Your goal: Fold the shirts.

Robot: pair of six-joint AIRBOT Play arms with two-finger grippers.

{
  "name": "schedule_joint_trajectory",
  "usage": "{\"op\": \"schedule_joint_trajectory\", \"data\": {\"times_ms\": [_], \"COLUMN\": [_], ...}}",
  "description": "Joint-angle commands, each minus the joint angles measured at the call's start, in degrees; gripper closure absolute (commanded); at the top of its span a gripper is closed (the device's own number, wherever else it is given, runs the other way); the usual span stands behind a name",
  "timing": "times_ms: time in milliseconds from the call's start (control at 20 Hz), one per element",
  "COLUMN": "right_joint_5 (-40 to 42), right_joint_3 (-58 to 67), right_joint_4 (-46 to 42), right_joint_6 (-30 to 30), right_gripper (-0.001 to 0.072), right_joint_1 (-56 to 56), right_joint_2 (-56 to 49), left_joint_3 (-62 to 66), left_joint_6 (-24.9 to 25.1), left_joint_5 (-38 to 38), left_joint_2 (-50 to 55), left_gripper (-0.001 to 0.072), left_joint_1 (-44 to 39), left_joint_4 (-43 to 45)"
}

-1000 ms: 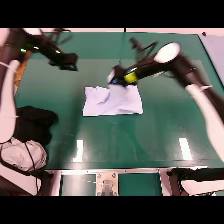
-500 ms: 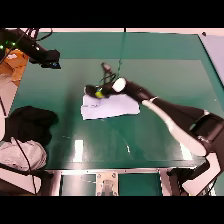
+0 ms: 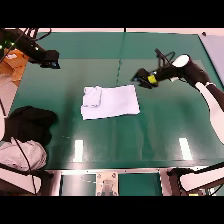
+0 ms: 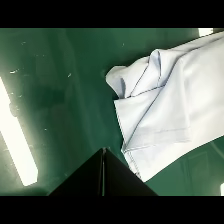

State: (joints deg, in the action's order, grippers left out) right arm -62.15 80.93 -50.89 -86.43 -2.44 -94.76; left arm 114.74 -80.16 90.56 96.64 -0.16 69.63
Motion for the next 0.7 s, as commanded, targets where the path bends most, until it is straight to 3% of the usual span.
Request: {"op": "schedule_joint_trajectory", "data": {"times_ms": [0, 150, 400, 450, 500, 550, 650], "right_joint_5": [-4.4, -4.3, -3.5, -3.5, -3.5, -3.5, -5.1], "right_joint_3": [-6.3, -8.5, -8.4, -8.4, -8.2, -8.0, -6.2], "right_joint_4": [1.6, 12.2, 15.6, 16.8, 19.1, 21.7, 27.9], "right_joint_6": [6.8, 14.0, 16.7, 17.6, 18.6, 19.7, 21.6], "right_gripper": [0.0128, 0.0128, 0.0129, 0.0158, 0.038, 0.068, 0.0692], "right_joint_1": [4.3, 2.9, -1.2, -1.7, -2.0, -2.2, -2.1], "right_joint_2": [-2.5, -6.7, -11.9, -12.0, -12.0, -12.0, -11.9], "left_joint_3": [0.1, 0.1, 0.1, 0.1, 0.1, 0.1, 0.1], "left_joint_6": [0.1, 0.1, 0.1, 0.1, 0.1, 0.1, 0.1], "left_joint_5": [0.0, 0.0, 0.0, 0.1, 0.1, 0.1, 0.1], "left_joint_2": [0.0, 0.0, 0.0, 0.0, 0.0, 0.0, 0.0], "left_gripper": [0.0684, 0.0684, 0.0684, 0.0684, 0.0684, 0.0684, 0.0684], "left_joint_1": [0.0, 0.0, 0.0, 0.0, 0.0, 0.0, 0.0], "left_joint_4": [-0.1, -0.2, -1.3, -1.3, -1.3, -1.3, -1.3]}}
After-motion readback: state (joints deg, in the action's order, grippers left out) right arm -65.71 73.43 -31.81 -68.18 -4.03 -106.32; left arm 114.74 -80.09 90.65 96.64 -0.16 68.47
